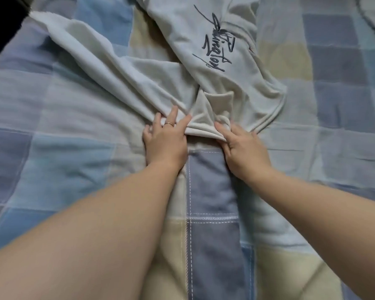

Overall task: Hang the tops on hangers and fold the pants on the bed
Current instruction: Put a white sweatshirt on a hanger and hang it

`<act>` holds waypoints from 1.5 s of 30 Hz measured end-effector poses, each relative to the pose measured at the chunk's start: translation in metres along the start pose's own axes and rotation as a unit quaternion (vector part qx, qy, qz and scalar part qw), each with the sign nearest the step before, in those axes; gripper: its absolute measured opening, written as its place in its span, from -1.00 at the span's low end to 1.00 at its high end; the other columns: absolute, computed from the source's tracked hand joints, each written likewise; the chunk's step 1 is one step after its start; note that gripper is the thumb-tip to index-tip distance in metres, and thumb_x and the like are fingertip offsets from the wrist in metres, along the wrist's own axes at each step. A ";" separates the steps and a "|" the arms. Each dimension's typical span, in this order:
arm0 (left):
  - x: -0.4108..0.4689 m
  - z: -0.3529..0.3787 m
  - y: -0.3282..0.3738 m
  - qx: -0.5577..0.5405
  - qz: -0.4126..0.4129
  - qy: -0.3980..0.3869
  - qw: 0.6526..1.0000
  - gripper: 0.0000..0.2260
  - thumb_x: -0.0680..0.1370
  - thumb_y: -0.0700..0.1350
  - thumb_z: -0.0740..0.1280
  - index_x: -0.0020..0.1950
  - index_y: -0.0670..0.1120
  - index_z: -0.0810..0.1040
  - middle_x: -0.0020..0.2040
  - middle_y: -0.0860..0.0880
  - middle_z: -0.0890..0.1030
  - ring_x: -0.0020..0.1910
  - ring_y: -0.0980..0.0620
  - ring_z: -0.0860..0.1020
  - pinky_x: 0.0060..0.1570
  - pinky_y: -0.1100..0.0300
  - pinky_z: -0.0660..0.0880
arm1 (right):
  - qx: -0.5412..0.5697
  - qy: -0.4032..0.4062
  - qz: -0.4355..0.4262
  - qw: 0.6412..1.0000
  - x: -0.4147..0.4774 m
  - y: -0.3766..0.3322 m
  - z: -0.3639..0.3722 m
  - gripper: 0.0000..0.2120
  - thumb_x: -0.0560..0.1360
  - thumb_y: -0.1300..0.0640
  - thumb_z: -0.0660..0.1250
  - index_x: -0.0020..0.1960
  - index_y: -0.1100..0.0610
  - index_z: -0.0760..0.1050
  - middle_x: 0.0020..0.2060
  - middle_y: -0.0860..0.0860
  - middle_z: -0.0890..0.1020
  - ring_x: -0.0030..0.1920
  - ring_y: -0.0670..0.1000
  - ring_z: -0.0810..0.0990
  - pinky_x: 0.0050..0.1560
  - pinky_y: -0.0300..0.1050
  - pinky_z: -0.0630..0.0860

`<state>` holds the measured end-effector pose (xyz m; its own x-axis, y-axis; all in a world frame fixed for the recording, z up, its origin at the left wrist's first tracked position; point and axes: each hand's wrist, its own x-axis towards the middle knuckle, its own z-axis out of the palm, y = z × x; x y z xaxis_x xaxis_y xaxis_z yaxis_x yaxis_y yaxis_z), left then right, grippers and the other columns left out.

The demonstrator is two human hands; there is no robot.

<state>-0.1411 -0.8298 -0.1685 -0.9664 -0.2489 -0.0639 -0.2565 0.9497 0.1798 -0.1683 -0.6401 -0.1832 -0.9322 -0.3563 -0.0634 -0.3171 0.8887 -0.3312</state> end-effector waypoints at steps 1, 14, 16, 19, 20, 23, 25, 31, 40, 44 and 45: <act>-0.014 -0.006 0.002 -0.005 0.001 -0.020 1.000 -0.54 0.64 -0.04 0.17 0.52 0.29 0.29 0.63 0.17 0.12 0.59 -0.12 0.10 0.45 -0.11 0.13 | 0.013 -0.005 -0.005 1.000 -0.016 -0.001 -0.004 -0.55 0.67 0.00 0.13 0.56 -0.13 0.26 0.55 -0.02 0.31 0.45 0.13 0.37 0.39 0.11 0.31; -0.281 -0.099 -0.006 -0.066 -0.015 -0.278 0.958 -0.54 0.65 -0.16 0.14 0.56 0.08 0.34 0.59 0.14 0.26 0.56 -0.12 0.17 0.45 -0.02 0.30 | 0.020 -0.243 0.048 0.969 -0.280 -0.079 -0.086 -0.53 0.66 -0.01 0.12 0.57 -0.13 0.23 0.46 -0.06 0.42 0.46 0.00 0.37 0.31 0.07 0.34; -0.326 -0.118 -0.012 -0.068 -0.026 -0.317 0.946 -0.55 0.66 -0.14 0.13 0.56 0.08 0.32 0.59 0.15 0.26 0.57 -0.10 0.16 0.42 -0.07 0.34 | 0.026 -0.272 0.048 0.961 -0.323 -0.096 -0.099 -0.54 0.66 -0.02 0.11 0.56 -0.11 0.24 0.45 -0.04 0.44 0.44 0.02 0.38 0.30 0.08 0.34; -0.389 -0.144 -0.014 -0.057 -0.033 -0.354 0.933 -0.54 0.65 -0.14 0.15 0.56 0.07 0.32 0.59 0.13 0.26 0.58 -0.09 0.14 0.40 -0.08 0.37 | 0.033 -0.317 0.054 0.946 -0.380 -0.116 -0.117 -0.53 0.65 0.01 0.14 0.55 -0.09 0.26 0.43 -0.01 0.45 0.41 0.06 0.41 0.25 0.08 0.38; -0.407 -0.152 -0.014 -0.054 -0.034 -0.367 0.928 -0.54 0.65 -0.14 0.15 0.56 0.06 0.32 0.60 0.13 0.25 0.58 -0.09 0.12 0.39 -0.09 0.37 | 0.038 -0.332 0.057 0.941 -0.397 -0.121 -0.122 -0.53 0.65 0.02 0.15 0.55 -0.10 0.26 0.44 -0.02 0.44 0.40 0.06 0.41 0.23 0.08 0.39; -0.444 -0.169 -0.015 -0.048 -0.055 -0.411 0.909 -0.57 0.67 -0.11 0.13 0.56 0.11 0.30 0.61 0.16 0.19 0.61 -0.05 0.07 0.33 -0.11 0.41 | 0.055 -0.380 0.078 0.920 -0.436 -0.133 -0.135 -0.54 0.66 0.03 0.12 0.55 -0.14 0.23 0.43 -0.05 0.44 0.38 0.07 0.43 0.19 0.08 0.40; -0.452 -0.178 -0.014 -0.050 -0.061 -0.425 0.902 -0.59 0.69 -0.06 0.11 0.55 0.13 0.30 0.61 0.18 0.20 0.60 -0.03 0.09 0.32 -0.12 0.40 | 0.061 -0.410 0.097 0.905 -0.443 -0.138 -0.142 -0.55 0.68 0.00 0.08 0.55 -0.18 0.19 0.42 -0.04 0.44 0.37 0.09 0.43 0.19 0.09 0.37; -0.400 -0.191 -0.015 -0.010 0.006 -0.408 0.913 -0.54 0.60 0.33 0.01 0.42 0.24 0.41 0.47 0.09 0.42 0.46 -0.03 0.31 0.35 -0.09 0.25 | 0.067 -0.391 0.074 0.915 -0.367 -0.132 -0.168 -0.50 0.63 -0.30 0.05 0.52 -0.17 0.31 0.46 -0.04 0.41 0.49 0.06 0.28 0.39 0.11 0.25; -0.179 -0.129 -0.050 -0.073 -0.006 -0.188 0.979 -0.50 0.59 0.22 0.25 0.49 0.09 0.37 0.56 -0.01 0.30 0.51 -0.08 0.24 0.40 -0.02 0.21 | 0.038 -0.194 0.022 0.980 -0.130 -0.095 -0.136 -0.41 0.62 -0.20 0.18 0.60 -0.17 0.11 0.59 0.00 0.21 0.58 0.05 0.13 0.54 0.07 0.13; -0.059 -0.092 -0.063 -0.225 -0.092 -0.099 0.965 -0.28 0.57 0.13 0.37 0.62 -0.07 0.13 0.58 -0.12 0.24 0.51 -0.16 0.28 0.46 -0.02 0.27 | 0.004 -0.120 -0.008 0.993 -0.027 -0.087 -0.099 -0.34 0.60 -0.23 0.19 0.61 -0.18 0.02 0.61 0.01 0.13 0.59 0.07 0.05 0.54 0.11 0.13; -0.033 -0.085 -0.063 -0.314 -0.135 -0.077 0.937 -0.22 0.55 0.10 0.42 0.62 -0.12 0.09 0.56 -0.16 0.27 0.51 -0.16 0.30 0.47 0.00 0.27 | -0.005 -0.111 -0.011 0.994 -0.003 -0.087 -0.091 -0.31 0.59 -0.24 0.21 0.61 -0.19 -0.01 0.62 0.01 0.10 0.60 0.08 0.02 0.54 0.13 0.13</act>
<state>-0.0940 -0.8977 -0.0947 -0.8632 -0.3886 -0.3222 -0.4973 0.5444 0.6756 -0.1537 -0.6898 -0.0691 -0.8640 -0.4294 -0.2631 -0.3395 0.8826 -0.3253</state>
